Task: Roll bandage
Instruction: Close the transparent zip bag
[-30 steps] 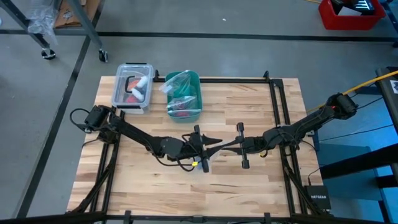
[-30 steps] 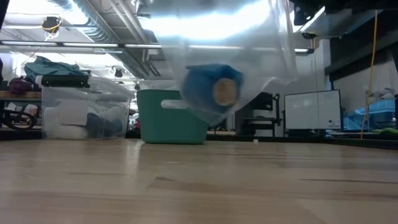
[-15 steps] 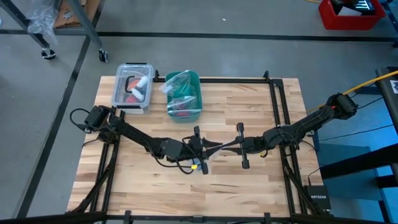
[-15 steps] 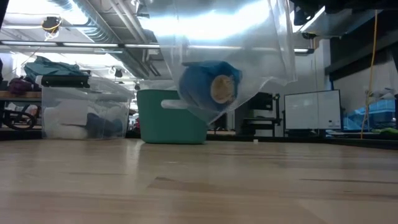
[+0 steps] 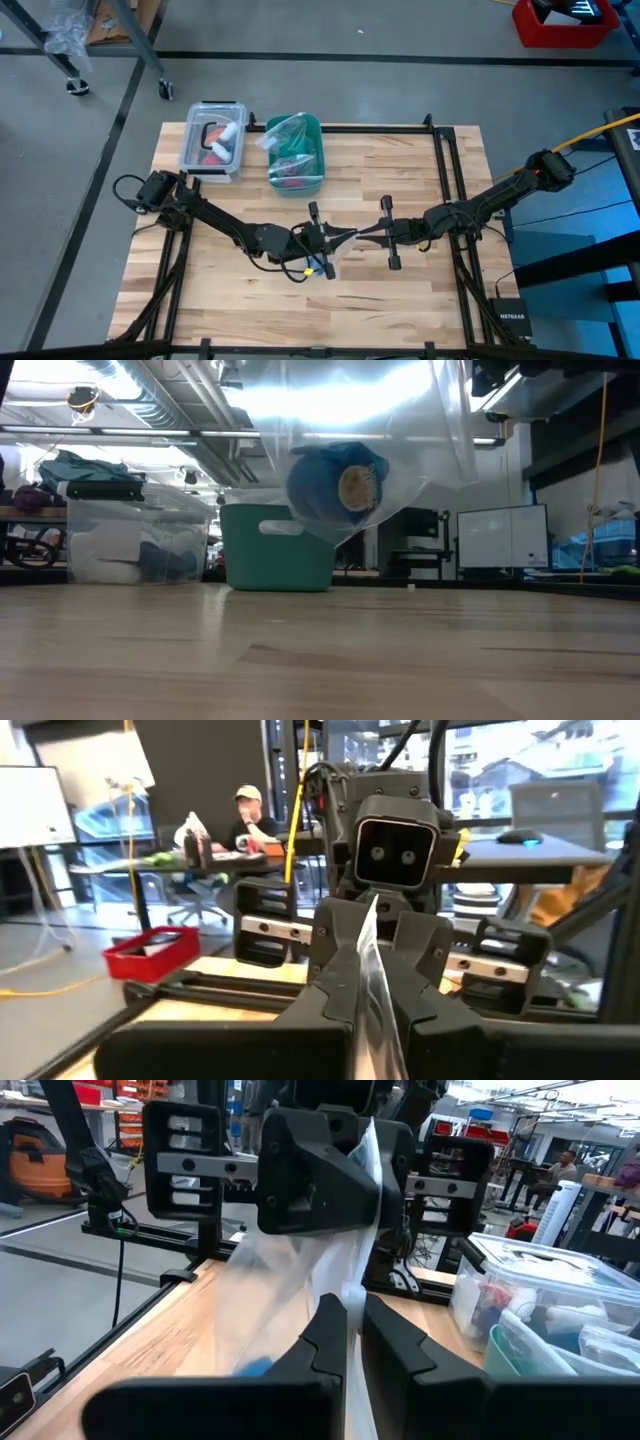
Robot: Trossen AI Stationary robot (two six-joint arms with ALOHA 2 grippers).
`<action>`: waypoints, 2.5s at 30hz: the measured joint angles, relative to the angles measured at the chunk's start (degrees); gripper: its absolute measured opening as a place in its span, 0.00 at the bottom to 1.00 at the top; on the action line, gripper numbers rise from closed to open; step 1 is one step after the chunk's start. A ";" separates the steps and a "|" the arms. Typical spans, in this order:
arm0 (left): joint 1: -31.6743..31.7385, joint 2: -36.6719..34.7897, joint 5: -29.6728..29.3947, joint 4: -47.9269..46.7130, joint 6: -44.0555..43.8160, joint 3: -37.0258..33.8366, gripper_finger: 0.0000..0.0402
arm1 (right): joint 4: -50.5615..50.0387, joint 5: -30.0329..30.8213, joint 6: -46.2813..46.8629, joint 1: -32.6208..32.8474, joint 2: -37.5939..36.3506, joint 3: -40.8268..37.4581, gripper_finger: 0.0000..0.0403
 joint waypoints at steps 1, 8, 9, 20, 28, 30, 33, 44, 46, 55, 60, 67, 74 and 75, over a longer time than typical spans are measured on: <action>-0.21 0.00 -0.61 0.18 0.75 0.00 0.00 | -0.02 0.03 0.00 0.00 0.00 0.00 0.05; -0.62 -0.02 -3.62 1.85 3.80 0.00 0.00 | -0.07 -0.19 0.02 -0.02 0.00 0.02 0.05; -0.64 -0.02 -4.05 2.36 4.26 0.00 0.00 | -0.02 -0.28 0.02 -0.02 0.00 0.02 0.05; -0.68 -0.11 -5.79 4.40 8.24 0.00 0.00 | -0.37 -0.57 0.04 -0.04 0.06 -0.11 0.05; -0.85 -0.59 -2.12 1.57 0.63 0.13 0.02 | 1.94 -1.60 -0.01 0.09 0.18 -0.34 0.05; -0.92 -0.61 -2.12 1.34 -0.22 0.20 0.04 | 1.46 -1.69 -0.01 0.09 0.20 -0.39 0.05; -0.92 -0.76 -2.11 1.67 -0.26 0.33 0.06 | 0.88 -1.92 -0.02 0.13 0.28 -0.50 0.05; -1.17 -0.64 -0.46 0.60 -3.71 0.31 0.16 | 1.77 -1.30 -0.04 0.09 0.22 -0.45 0.05; -1.37 -0.63 -0.43 0.42 -3.46 0.31 0.18 | 2.00 -1.09 -0.04 0.09 0.22 -0.41 0.05; -2.66 -0.55 -1.25 0.20 3.18 0.21 0.18 | 2.08 -1.05 -0.04 0.07 0.20 -0.33 0.05; -3.22 -0.48 -4.84 0.22 3.90 0.20 0.12 | 2.10 -1.03 -0.04 0.07 0.15 -0.31 0.05; -3.19 -0.44 -5.13 0.22 3.07 0.20 0.08 | 2.12 -1.03 -0.04 0.02 0.15 -0.28 0.05; -3.11 -0.44 -5.13 0.22 2.27 0.17 0.08 | 2.12 -1.03 -0.04 0.02 0.13 -0.28 0.05; -3.10 -0.44 -5.13 0.23 2.17 0.17 0.08 | 2.12 -1.03 -0.04 0.02 0.13 -0.28 0.05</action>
